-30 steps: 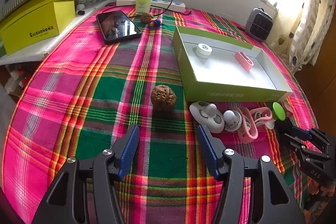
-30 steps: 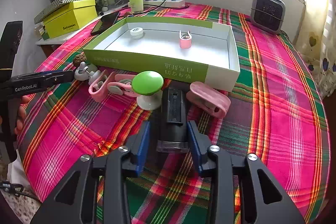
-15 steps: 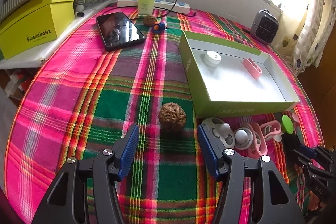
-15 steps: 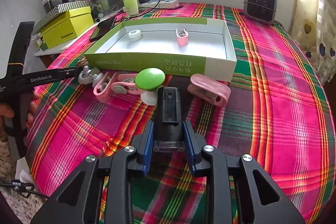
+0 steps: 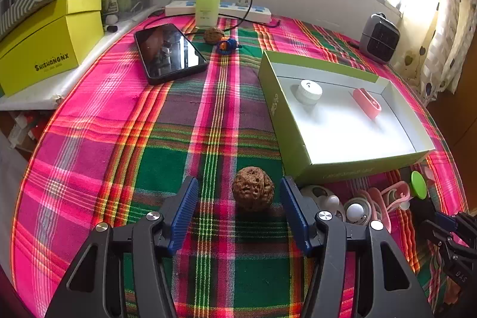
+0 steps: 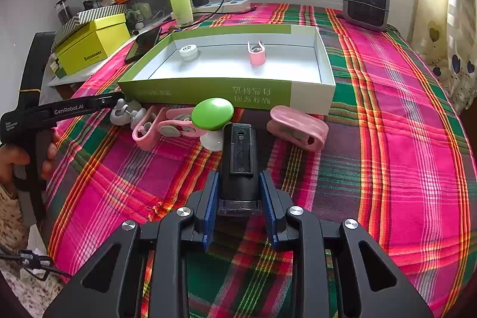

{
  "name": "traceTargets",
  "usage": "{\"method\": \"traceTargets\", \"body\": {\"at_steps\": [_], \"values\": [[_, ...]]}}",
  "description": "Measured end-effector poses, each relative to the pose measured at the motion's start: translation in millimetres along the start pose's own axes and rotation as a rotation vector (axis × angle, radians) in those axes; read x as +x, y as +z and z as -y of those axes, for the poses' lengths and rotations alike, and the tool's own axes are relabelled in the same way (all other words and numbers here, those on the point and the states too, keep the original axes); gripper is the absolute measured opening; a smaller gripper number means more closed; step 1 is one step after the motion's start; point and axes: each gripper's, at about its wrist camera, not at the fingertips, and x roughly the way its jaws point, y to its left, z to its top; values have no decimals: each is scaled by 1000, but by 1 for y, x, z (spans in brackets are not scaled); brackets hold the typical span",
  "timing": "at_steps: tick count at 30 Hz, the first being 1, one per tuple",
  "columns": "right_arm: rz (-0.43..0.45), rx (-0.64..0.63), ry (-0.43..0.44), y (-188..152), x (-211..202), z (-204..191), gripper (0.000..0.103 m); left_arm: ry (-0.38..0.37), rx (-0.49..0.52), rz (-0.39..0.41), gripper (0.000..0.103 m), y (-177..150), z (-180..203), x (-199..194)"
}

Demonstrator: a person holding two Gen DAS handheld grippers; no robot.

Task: Organize objects
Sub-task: 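Close the left tool around the walnut, then carry the walnut and black gadget over the white box with both tools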

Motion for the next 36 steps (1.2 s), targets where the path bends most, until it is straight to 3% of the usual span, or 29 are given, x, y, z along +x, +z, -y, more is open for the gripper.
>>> {"method": "traceTargets", "body": {"at_steps": [1, 8, 10, 32, 36], "values": [[0, 1, 1, 0, 0, 0, 29, -1, 3, 1, 46, 0, 1, 0], [4, 8, -1, 0, 1, 0, 29, -7, 26, 2, 35, 0, 5, 0], [5, 9, -1, 0, 1, 0, 29, -12, 28, 2, 27, 0, 6, 0], [17, 23, -3, -1, -3, -1, 29, -39, 35, 34, 27, -3, 12, -19], [18, 11, -53, -4, -5, -1, 29, -39, 36, 34, 27, -4, 12, -20]]}}
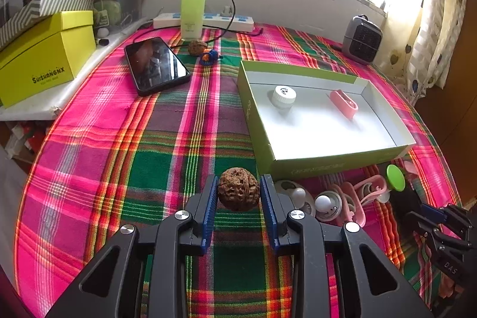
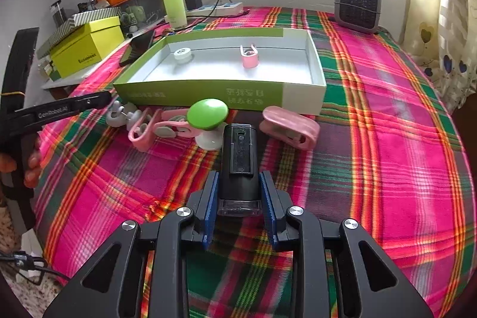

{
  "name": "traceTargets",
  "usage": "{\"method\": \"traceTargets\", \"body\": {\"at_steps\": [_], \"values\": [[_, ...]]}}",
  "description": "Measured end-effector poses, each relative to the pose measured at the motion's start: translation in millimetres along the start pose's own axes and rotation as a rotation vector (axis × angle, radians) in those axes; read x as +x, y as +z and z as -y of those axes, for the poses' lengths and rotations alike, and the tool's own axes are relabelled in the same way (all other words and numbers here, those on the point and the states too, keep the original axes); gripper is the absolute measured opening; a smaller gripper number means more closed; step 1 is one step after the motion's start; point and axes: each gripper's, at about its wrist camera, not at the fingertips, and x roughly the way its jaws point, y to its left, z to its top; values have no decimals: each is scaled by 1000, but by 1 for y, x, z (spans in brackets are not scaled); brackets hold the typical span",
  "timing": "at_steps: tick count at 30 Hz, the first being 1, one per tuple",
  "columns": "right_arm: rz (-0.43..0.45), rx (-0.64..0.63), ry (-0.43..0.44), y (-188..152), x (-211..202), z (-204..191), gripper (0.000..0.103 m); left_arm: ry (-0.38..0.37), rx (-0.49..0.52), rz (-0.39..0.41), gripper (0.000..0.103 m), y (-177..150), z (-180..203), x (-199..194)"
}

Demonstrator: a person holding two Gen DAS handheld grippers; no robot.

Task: Organize objects
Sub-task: 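Carry the walnut and black gadget over the white box with both tools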

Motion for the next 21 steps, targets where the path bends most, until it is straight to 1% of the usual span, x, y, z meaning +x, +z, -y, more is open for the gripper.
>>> {"method": "traceTargets", "body": {"at_steps": [2, 8, 21], "values": [[-5, 8, -1, -2, 0, 2, 29, -5, 3, 1, 27, -1, 2, -1], [21, 26, -13, -1, -10, 8, 29, -14, 14, 13, 27, 0, 8, -8], [49, 13, 7, 5, -20, 2, 29, -29, 48, 34, 27, 3, 22, -21]]}}
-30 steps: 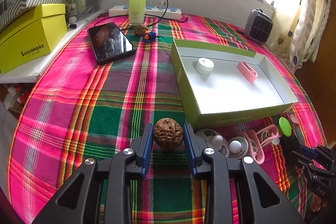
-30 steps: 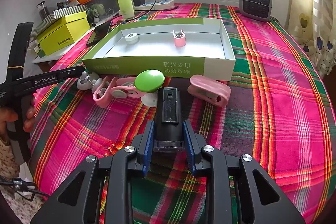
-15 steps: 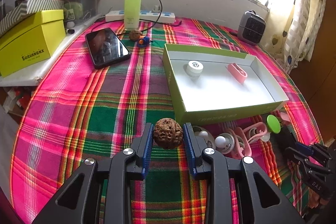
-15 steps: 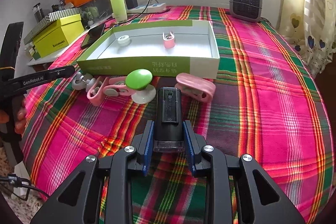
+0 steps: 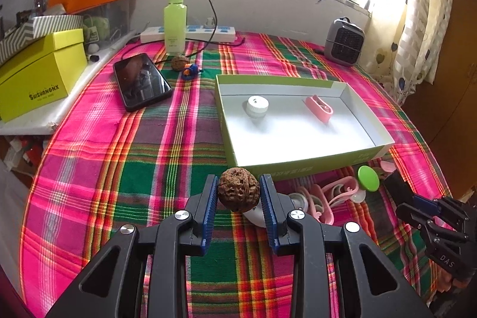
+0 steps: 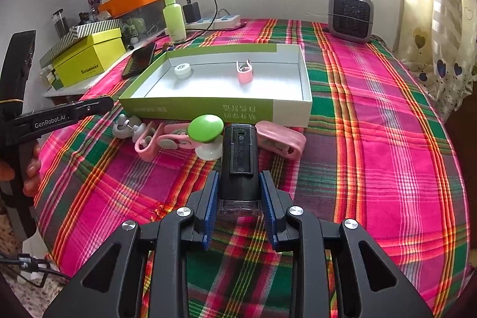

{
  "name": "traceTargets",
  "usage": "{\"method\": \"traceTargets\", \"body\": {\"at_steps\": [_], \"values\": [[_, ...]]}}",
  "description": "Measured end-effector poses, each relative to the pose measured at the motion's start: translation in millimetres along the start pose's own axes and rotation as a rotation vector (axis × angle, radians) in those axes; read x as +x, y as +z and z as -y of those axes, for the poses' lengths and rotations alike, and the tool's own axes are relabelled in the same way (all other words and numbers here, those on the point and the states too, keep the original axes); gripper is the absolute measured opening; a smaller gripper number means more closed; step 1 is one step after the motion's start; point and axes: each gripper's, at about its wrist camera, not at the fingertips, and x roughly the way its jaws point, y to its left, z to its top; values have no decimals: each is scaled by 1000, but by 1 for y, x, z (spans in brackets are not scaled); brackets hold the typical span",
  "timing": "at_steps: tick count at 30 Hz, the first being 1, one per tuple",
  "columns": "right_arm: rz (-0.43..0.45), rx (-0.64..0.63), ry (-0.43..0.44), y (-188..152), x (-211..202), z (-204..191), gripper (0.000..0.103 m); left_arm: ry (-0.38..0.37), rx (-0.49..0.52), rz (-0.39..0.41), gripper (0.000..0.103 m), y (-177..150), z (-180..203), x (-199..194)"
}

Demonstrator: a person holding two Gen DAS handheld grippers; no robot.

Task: Organize objects
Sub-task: 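Carry the walnut and black gadget over the white box with both tools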

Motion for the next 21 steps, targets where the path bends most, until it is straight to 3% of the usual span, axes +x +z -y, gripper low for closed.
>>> {"method": "traceTargets", "body": {"at_steps": [21], "values": [[37, -6, -2, 33, -5, 8, 29, -26, 56, 2, 27, 21, 30, 8]]}}
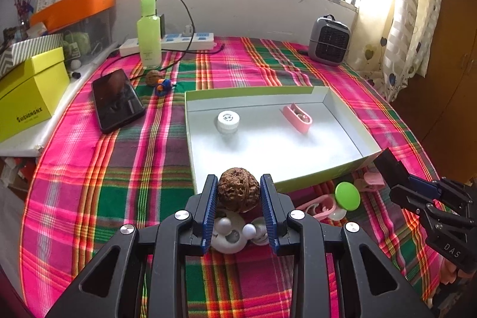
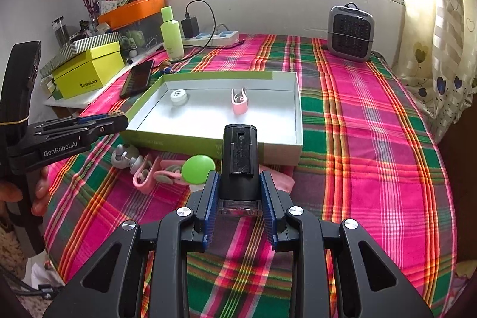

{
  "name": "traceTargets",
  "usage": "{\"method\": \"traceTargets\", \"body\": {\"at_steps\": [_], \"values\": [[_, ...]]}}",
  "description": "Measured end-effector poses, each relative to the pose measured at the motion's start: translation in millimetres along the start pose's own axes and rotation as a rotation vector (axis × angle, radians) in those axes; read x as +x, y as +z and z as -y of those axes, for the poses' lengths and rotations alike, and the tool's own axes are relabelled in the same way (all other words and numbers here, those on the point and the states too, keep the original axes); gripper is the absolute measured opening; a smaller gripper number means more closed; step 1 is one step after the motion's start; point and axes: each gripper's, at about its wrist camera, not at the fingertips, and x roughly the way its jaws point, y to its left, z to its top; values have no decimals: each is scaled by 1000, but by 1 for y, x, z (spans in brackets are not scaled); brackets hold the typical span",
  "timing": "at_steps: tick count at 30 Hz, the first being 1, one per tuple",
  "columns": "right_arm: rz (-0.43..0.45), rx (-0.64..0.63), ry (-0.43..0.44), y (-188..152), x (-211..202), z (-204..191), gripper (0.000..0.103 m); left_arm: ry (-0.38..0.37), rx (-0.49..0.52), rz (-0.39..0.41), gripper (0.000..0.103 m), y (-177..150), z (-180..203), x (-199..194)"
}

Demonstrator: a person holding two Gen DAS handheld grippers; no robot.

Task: Organize objects
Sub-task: 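Carry the walnut and black gadget over the white box with both tools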

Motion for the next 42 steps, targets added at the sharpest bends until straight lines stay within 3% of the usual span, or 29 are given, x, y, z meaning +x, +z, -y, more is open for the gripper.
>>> {"method": "traceTargets", "body": {"at_steps": [20, 42], "values": [[-32, 20, 14, 53, 43, 23, 29, -20, 12, -36, 27, 45, 13, 50], [-114, 44, -15, 84, 107, 37, 29, -13, -1, -120, 27, 76, 22, 120]]}}
